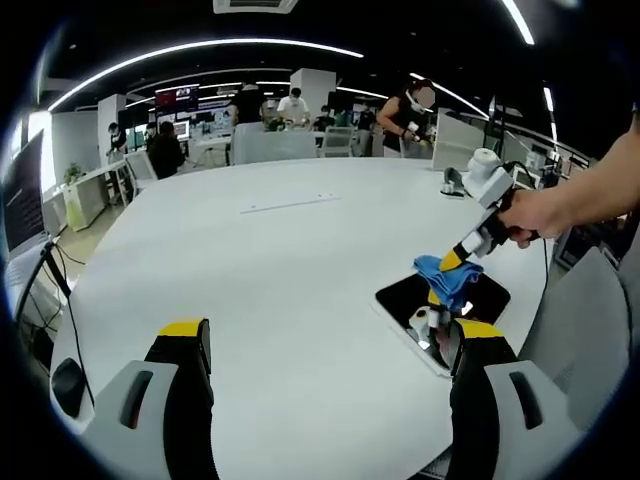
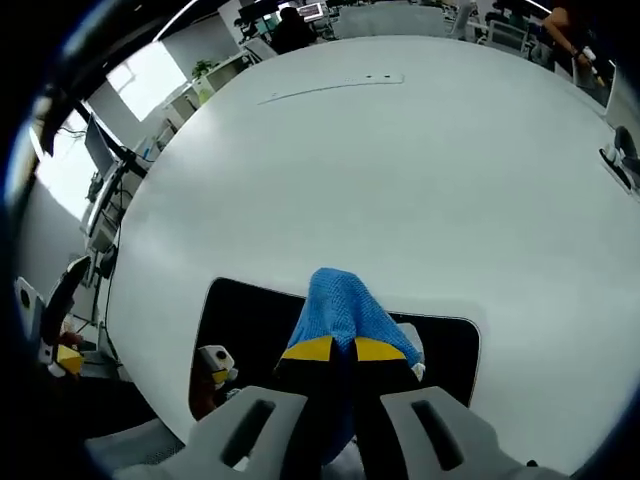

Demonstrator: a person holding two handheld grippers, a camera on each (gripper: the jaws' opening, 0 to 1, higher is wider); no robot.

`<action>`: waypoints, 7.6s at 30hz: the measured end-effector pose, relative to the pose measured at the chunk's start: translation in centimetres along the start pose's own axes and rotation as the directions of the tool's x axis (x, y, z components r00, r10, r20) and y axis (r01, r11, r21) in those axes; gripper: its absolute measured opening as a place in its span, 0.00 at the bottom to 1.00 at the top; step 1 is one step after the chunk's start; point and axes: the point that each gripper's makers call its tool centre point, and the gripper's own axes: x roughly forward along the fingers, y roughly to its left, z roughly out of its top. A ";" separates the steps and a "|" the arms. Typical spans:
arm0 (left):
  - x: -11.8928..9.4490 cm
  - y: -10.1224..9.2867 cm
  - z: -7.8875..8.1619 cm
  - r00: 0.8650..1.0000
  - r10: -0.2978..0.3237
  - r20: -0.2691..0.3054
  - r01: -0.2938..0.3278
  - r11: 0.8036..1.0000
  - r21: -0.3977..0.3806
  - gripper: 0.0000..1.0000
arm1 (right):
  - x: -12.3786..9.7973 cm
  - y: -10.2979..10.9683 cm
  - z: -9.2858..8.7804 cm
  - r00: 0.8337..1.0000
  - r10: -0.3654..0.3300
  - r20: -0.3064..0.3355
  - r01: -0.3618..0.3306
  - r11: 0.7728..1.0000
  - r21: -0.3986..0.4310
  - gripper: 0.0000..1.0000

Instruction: Wipe the mirror surface with the cleaning cloth until all visible marks leave the cleaned area.

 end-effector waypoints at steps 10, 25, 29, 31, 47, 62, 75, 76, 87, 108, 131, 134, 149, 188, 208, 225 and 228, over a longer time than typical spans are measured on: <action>0.1 0.1 -0.5 1.000 -0.016 -0.013 0.016 1.000 -0.003 0.99 | 1.2 3.2 0.6 0.999 0.037 -0.011 -0.037 0.999 -0.030 0.00; 1.0 -0.4 -1.1 0.997 -0.076 -0.034 0.076 0.997 0.009 0.99 | 2.1 5.9 1.2 0.997 0.070 -0.015 -0.071 0.996 -0.046 0.00; 1.3 -0.5 -1.1 0.996 -0.084 -0.034 0.085 0.996 0.005 0.99 | 2.3 6.5 1.4 0.996 0.081 -0.020 -0.082 0.996 -0.045 0.00; 1.4 -0.7 -1.1 0.995 -0.090 -0.038 0.090 0.996 0.007 0.99 | 2.4 6.8 1.4 0.996 0.089 -0.021 -0.090 0.995 -0.045 0.00; 2.0 -1.1 -1.1 0.994 -0.100 -0.050 0.100 0.995 0.007 0.99 | 3.2 9.5 1.9 0.993 0.113 -0.027 -0.115 0.983 -0.142 0.00; 1.9 -0.8 -1.0 0.994 -0.097 -0.053 0.098 0.995 0.009 0.99 | 2.9 9.5 1.3 0.994 0.109 -0.020 -0.111 0.977 -0.183 0.00; 1.9 -1.6 -1.1 0.993 -0.107 -0.050 0.108 0.994 0.012 0.99 | 2.3 10.4 -0.3 0.993 0.112 -0.029 -0.116 0.969 -0.217 0.00; 1.9 -1.6 -1.1 0.993 -0.107 -0.050 0.107 0.994 0.012 0.99 | 2.3 10.4 -0.4 0.993 0.113 -0.030 -0.117 0.969 -0.217 0.00; 1.8 -2.0 -0.9 0.993 -0.105 -0.049 0.106 0.994 0.017 0.99 | 1.8 10.7 -1.6 0.992 0.119 -0.040 -0.125 0.967 -0.224 0.00; 1.6 -1.4 -0.4 0.996 -0.084 -0.034 0.083 0.996 -0.009 0.99 | 1.4 11.2 -2.8 0.989 0.132 -0.063 -0.145 0.945 -0.292 0.01; 1.9 -2.9 -0.6 0.995 -0.096 -0.038 0.097 0.995 0.001 0.99 | 0.8 9.6 -3.2 0.986 0.155 -0.060 -0.165 0.951 -0.262 0.00; 2.0 -3.3 -0.6 0.994 -0.102 -0.039 0.103 0.995 0.002 0.99 | 0.7 9.1 -3.3 0.986 0.155 -0.063 -0.166 0.956 -0.243 0.00; 1.8 -3.8 -0.4 0.995 -0.098 -0.029 0.098 0.995 0.001 0.99 | -0.3 6.9 -3.8 0.988 0.148 -0.054 -0.156 0.965 -0.209 0.00; 1.0 -5.0 -0.3 0.997 -0.082 -0.006 0.082 0.997 -0.007 0.99 | -2.2 0.7 -4.7 0.992 0.121 -0.032 -0.125 0.978 -0.164 0.00; 0.7 -5.5 -1.8 0.995 -0.096 -0.035 0.095 0.995 -0.008 0.99 | -3.5 -3.1 -5.4 0.997 0.082 -0.010 -0.083 0.987 -0.136 0.00; 0.3 -5.4 0.0 0.997 -0.060 0.040 0.060 0.998 0.010 0.99 | -4.3 -6.2 -5.4 0.999 0.046 -0.008 -0.047 0.993 -0.110 0.00; 0.3 -5.5 0.2 0.997 -0.059 0.046 0.058 0.998 0.013 0.99 | -4.5 -6.5 -5.5 0.999 0.040 -0.007 -0.040 0.995 -0.094 0.00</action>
